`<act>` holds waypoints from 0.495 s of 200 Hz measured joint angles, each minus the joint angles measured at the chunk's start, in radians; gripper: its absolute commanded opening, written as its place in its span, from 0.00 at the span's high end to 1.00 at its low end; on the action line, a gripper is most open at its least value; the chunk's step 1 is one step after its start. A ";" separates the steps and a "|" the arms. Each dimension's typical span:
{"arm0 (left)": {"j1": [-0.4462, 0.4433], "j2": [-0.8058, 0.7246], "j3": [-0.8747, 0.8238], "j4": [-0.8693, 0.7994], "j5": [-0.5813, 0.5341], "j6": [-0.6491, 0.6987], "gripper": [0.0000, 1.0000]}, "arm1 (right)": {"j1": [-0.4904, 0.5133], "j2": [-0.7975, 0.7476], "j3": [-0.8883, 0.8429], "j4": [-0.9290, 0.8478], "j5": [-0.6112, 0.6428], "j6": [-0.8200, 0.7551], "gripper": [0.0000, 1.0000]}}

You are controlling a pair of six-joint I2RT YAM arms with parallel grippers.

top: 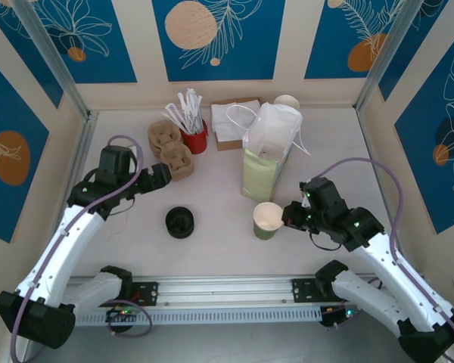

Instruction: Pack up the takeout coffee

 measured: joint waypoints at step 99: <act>-0.095 0.046 -0.087 0.000 0.002 0.006 0.11 | 0.363 0.253 -0.008 0.214 0.218 0.144 1.00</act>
